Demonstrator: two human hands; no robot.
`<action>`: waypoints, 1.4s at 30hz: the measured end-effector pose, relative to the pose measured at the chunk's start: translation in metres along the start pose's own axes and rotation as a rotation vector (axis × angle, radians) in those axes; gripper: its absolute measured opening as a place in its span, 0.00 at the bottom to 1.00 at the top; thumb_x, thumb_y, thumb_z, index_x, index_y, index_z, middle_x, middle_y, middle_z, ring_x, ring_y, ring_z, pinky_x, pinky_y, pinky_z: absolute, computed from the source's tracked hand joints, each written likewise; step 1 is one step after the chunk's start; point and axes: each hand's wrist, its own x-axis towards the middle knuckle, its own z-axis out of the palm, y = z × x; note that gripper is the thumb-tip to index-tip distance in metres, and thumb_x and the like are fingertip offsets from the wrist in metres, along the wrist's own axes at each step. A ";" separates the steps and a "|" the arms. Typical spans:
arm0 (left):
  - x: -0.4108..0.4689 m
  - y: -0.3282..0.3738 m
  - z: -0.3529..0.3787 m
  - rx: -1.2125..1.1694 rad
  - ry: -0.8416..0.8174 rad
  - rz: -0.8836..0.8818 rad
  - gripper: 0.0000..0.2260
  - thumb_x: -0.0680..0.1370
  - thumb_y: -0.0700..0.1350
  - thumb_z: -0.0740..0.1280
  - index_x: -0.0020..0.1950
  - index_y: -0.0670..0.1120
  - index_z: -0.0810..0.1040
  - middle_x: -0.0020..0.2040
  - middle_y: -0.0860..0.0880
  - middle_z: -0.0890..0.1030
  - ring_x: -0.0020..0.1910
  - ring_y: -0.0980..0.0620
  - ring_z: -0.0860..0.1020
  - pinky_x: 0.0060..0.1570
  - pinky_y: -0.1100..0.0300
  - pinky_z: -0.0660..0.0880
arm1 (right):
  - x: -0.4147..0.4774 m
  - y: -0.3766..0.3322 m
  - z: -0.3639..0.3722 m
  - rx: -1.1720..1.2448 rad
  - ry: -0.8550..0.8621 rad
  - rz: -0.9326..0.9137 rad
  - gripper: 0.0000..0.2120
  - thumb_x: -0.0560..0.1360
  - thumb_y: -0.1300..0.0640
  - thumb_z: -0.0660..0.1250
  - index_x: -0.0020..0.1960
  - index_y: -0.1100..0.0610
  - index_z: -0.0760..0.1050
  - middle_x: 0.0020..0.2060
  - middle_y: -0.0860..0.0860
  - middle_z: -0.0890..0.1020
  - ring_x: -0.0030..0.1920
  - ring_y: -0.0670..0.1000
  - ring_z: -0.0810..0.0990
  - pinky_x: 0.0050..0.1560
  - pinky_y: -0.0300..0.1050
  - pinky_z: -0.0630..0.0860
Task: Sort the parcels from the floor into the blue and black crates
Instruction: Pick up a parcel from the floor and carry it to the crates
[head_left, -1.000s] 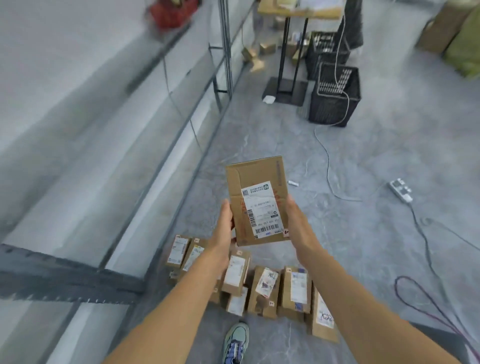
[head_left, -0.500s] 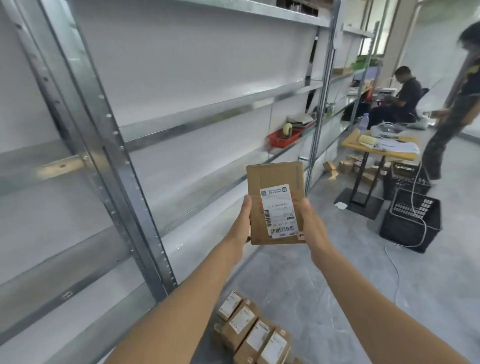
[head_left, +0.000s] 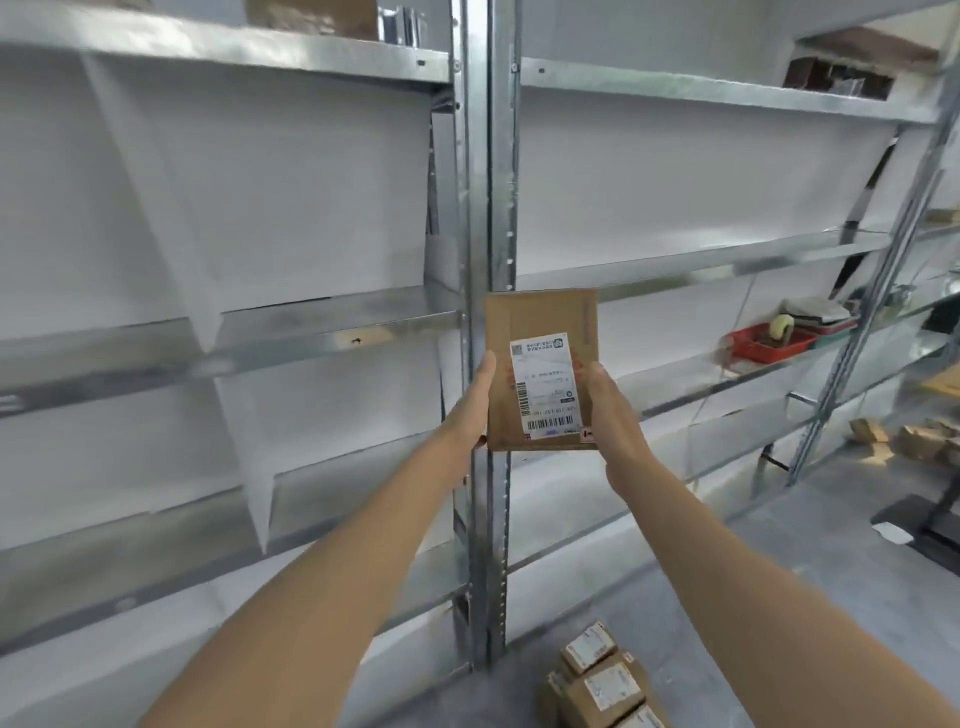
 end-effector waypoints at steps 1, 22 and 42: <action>-0.008 0.001 -0.018 -0.009 0.032 0.010 0.32 0.81 0.71 0.42 0.74 0.60 0.74 0.69 0.53 0.80 0.64 0.55 0.77 0.72 0.46 0.66 | -0.002 -0.006 0.020 0.008 -0.035 -0.012 0.28 0.77 0.28 0.48 0.59 0.43 0.77 0.56 0.48 0.85 0.58 0.52 0.84 0.60 0.60 0.80; -0.199 0.007 -0.213 -0.059 0.896 -0.032 0.33 0.79 0.74 0.44 0.77 0.61 0.70 0.73 0.54 0.76 0.75 0.50 0.69 0.77 0.39 0.59 | -0.062 -0.086 0.306 0.097 -0.855 -0.149 0.34 0.74 0.23 0.50 0.66 0.41 0.80 0.63 0.46 0.84 0.64 0.51 0.82 0.69 0.62 0.75; -0.490 -0.048 -0.206 -0.204 1.609 -0.101 0.26 0.82 0.71 0.45 0.68 0.61 0.73 0.71 0.48 0.77 0.64 0.47 0.78 0.73 0.41 0.67 | -0.357 -0.106 0.431 0.057 -1.507 -0.161 0.22 0.88 0.42 0.46 0.50 0.46 0.77 0.45 0.45 0.86 0.47 0.47 0.85 0.47 0.46 0.78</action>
